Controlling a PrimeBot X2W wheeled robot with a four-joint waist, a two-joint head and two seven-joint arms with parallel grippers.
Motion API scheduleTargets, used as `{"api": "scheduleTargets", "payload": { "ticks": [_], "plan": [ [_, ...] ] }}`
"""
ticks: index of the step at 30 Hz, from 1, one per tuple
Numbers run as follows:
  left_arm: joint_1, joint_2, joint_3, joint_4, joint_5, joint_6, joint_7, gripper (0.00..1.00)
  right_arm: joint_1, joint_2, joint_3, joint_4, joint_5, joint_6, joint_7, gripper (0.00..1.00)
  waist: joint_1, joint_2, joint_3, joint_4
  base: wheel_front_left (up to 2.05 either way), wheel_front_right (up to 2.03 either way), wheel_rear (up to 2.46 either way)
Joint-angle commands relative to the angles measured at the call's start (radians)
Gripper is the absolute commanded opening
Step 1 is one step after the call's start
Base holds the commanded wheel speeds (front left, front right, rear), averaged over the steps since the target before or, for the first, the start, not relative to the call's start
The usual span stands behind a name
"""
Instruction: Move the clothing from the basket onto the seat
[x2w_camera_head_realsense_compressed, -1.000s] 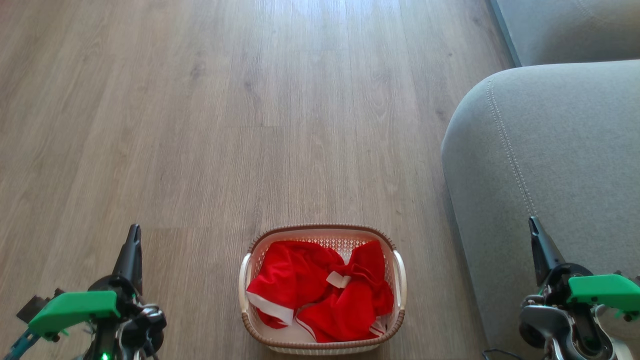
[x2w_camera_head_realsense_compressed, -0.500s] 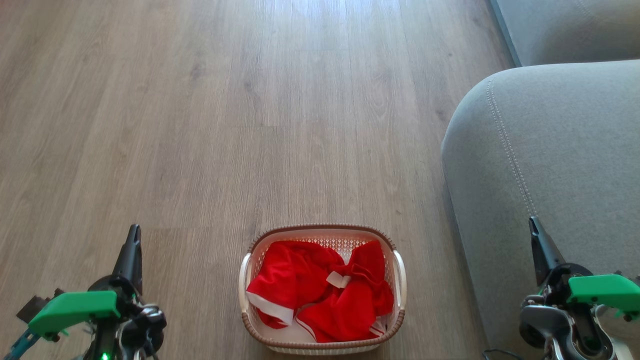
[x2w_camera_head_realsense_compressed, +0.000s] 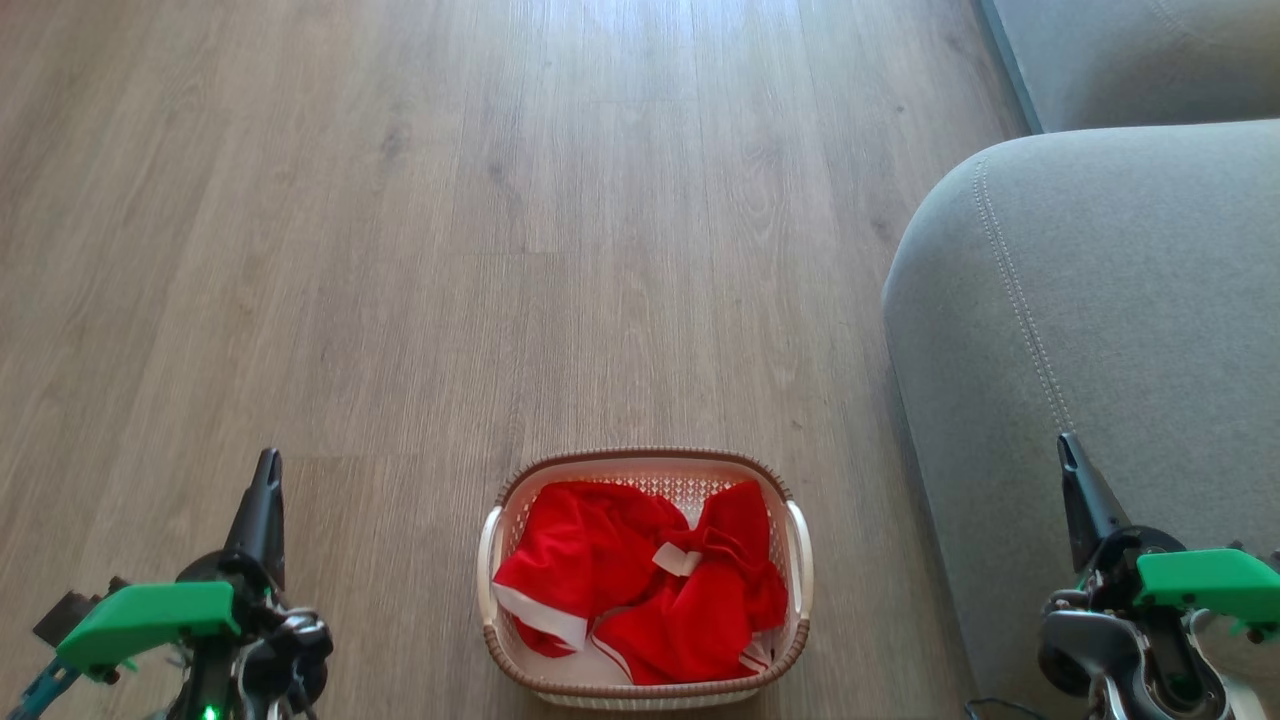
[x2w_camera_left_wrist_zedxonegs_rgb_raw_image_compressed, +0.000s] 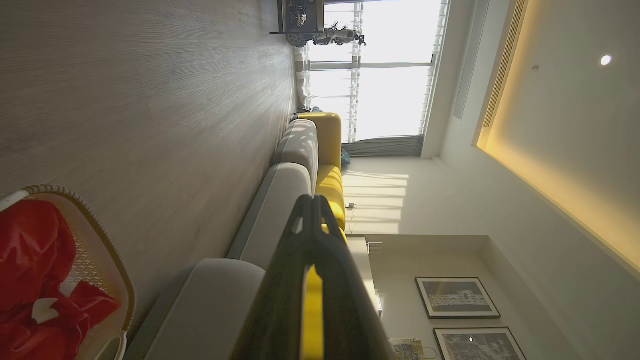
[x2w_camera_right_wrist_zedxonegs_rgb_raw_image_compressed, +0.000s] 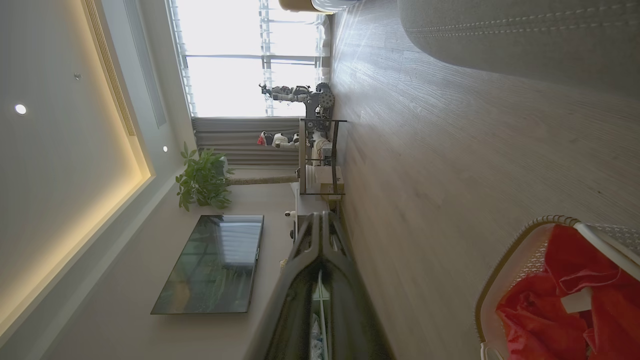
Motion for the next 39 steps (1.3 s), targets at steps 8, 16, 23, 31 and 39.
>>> {"api": "scheduleTargets", "payload": {
  "ticks": [8, 16, 23, 31, 39],
  "plan": [
    [-0.054, 0.009, 0.033, -0.028, -0.005, -0.007, 0.002, 0.0, -0.059, 0.0, 0.019, -0.034, 0.007, 0.008, 0.007, 0.0, 0.0, 0.0, 0.0, 0.0, 0.0, 0.0, 0.0],
    [-0.054, 0.009, 0.033, -0.028, -0.005, -0.007, 0.002, 0.0, -0.059, 0.0, 0.019, -0.034, 0.007, 0.008, 0.007, 0.0, 0.0, 0.0, 0.0, 0.0, 0.0, 0.0, 0.0],
    [-0.054, 0.009, 0.033, -0.028, -0.005, -0.007, 0.002, 0.0, -0.059, 0.0, 0.019, -0.034, 0.007, 0.008, 0.007, 0.0, 0.0, 0.0, 0.0, 0.0, 0.0, 0.0, 0.0],
    [-0.054, 0.009, 0.033, -0.028, -0.005, -0.007, 0.002, 0.0, -0.059, 0.0, 0.019, -0.034, 0.007, 0.008, 0.007, 0.0, 0.0, 0.0, 0.0, 0.0, 0.0, 0.0, 0.0],
    [-0.054, 0.009, 0.033, -0.028, -0.005, -0.007, 0.002, 0.0, -0.059, 0.0, 0.019, -0.034, 0.007, 0.008, 0.007, 0.0, 0.0, 0.0, 0.0, 0.0, 0.0, 0.0, 0.0]
  ]
}}
